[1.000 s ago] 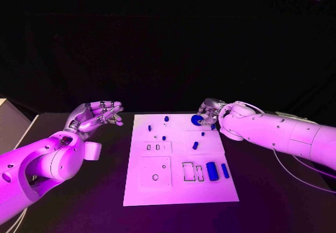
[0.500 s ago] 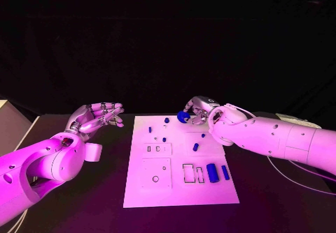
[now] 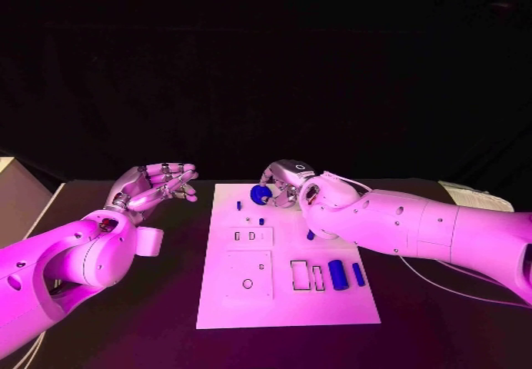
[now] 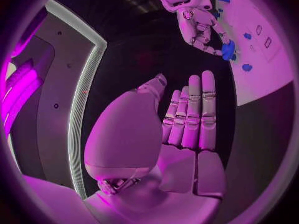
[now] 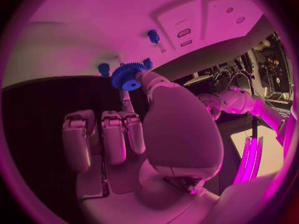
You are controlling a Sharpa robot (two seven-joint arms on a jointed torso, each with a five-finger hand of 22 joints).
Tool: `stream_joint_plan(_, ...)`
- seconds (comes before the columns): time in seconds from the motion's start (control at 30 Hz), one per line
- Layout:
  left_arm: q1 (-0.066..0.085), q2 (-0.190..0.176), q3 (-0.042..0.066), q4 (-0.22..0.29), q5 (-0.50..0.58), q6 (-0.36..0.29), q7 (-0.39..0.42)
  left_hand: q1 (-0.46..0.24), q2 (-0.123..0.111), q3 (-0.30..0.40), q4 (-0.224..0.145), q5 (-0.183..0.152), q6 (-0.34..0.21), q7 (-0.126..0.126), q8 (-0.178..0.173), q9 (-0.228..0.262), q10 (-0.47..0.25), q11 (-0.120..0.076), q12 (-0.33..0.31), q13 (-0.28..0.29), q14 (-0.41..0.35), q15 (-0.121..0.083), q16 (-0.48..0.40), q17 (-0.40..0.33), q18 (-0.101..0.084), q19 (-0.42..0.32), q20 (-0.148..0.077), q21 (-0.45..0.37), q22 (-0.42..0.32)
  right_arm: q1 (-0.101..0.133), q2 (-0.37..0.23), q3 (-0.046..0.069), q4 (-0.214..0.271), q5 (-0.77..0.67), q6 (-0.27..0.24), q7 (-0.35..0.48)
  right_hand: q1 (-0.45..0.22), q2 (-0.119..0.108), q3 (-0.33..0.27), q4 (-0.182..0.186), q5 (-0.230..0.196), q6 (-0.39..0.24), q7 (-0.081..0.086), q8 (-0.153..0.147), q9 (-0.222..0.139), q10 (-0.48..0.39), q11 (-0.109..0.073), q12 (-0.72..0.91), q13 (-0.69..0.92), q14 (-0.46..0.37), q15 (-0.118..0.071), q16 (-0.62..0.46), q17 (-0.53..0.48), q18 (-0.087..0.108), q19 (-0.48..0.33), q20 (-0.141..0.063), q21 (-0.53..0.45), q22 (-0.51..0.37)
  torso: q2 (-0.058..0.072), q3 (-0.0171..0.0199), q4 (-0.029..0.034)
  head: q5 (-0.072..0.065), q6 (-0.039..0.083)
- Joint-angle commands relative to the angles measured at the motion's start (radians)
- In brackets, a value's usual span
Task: Assemble the parts on the task board
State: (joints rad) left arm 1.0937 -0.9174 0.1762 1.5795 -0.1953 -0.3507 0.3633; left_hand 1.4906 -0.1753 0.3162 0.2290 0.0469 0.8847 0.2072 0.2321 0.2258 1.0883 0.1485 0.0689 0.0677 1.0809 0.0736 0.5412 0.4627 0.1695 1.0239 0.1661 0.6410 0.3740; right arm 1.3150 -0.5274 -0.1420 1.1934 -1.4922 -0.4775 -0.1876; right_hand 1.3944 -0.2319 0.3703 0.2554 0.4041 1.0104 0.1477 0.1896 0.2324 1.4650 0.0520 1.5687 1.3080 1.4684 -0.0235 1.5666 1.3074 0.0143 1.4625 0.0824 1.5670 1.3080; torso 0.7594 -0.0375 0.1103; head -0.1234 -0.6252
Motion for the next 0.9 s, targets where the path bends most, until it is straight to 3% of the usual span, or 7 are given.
stream_joint_plan(0.03,0.001,0.001,0.001,0.004,0.005,0.016,0.004,-0.003,0.003,0.005,-0.001,0.002,0.005,0.001,-0.004,-0.001,-0.005,-0.002,-0.003,0.001,-0.007,0.003,0.006,0.001,0.009,-0.007,-0.003,0.006,0.002,-0.001,0.012,-0.001,-0.008,-0.063,0.047,-0.026,-0.009,-0.002,0.004,0.000,-0.005,0.021,-0.018,-0.006,0.093,0.106,-0.003,0.002,0.263,0.099,-0.006,0.001,0.249,-0.014,0.108,-0.006,0.004,0.263,0.001,-0.0008,-0.0007,-0.001,0.001)
stream_joint_plan(0.13,0.001,0.000,0.001,0.006,0.005,0.016,0.004,-0.003,0.003,0.005,-0.001,0.002,0.005,0.001,-0.004,-0.001,-0.005,-0.002,-0.003,0.001,-0.007,0.003,0.006,0.001,0.009,-0.007,-0.003,0.006,0.002,-0.001,0.021,-0.002,-0.013,-0.071,0.066,-0.043,-0.010,-0.002,0.004,0.001,-0.005,0.020,-0.018,-0.007,0.093,0.106,-0.002,0.002,0.263,0.099,-0.006,0.001,0.247,-0.014,0.108,-0.006,0.004,0.263,0.000,-0.0013,-0.0005,0.000,-0.002)
stream_joint_plan(0.43,0.001,-0.003,0.001,0.007,0.009,0.018,0.003,-0.003,0.003,0.006,-0.001,0.002,0.005,0.000,-0.004,-0.001,-0.005,-0.002,-0.002,0.001,-0.007,0.003,0.007,0.001,0.009,-0.008,-0.003,0.007,0.002,-0.002,0.031,-0.004,-0.019,-0.096,0.092,-0.085,-0.013,-0.002,0.005,0.001,-0.005,0.020,-0.018,-0.008,0.092,0.106,-0.002,0.002,0.263,0.100,-0.006,0.002,0.250,-0.014,0.108,-0.006,0.004,0.263,0.000,0.0024,-0.0007,-0.002,-0.005)
stream_joint_plan(0.6,0.001,-0.003,0.001,0.007,0.010,0.018,0.003,-0.003,0.003,0.006,-0.001,0.002,0.005,0.000,-0.004,-0.001,-0.005,-0.002,-0.002,0.001,-0.007,0.003,0.007,0.001,0.009,-0.008,-0.003,0.007,0.002,-0.002,0.033,-0.004,-0.017,-0.106,0.096,-0.094,-0.013,-0.002,0.005,0.001,-0.005,0.020,-0.018,-0.008,0.092,0.106,-0.002,0.002,0.263,0.100,-0.006,0.002,0.251,-0.014,0.108,-0.006,0.004,0.263,0.001,0.0034,-0.0022,0.003,-0.007)
stream_joint_plan(0.9,0.001,0.001,0.001,0.006,0.010,0.021,0.002,-0.003,0.003,0.006,-0.001,0.002,0.005,0.000,-0.004,-0.001,-0.005,-0.002,-0.002,0.001,-0.007,0.003,0.007,0.001,0.009,-0.008,-0.003,0.007,0.002,-0.002,0.054,-0.006,-0.040,-0.125,0.088,-0.114,-0.014,-0.010,0.003,-0.003,-0.009,0.020,-0.018,-0.009,0.092,0.106,-0.003,0.002,0.263,0.100,-0.005,0.002,0.250,-0.014,0.108,-0.006,0.004,0.263,0.003,0.0033,0.0003,0.005,-0.006)
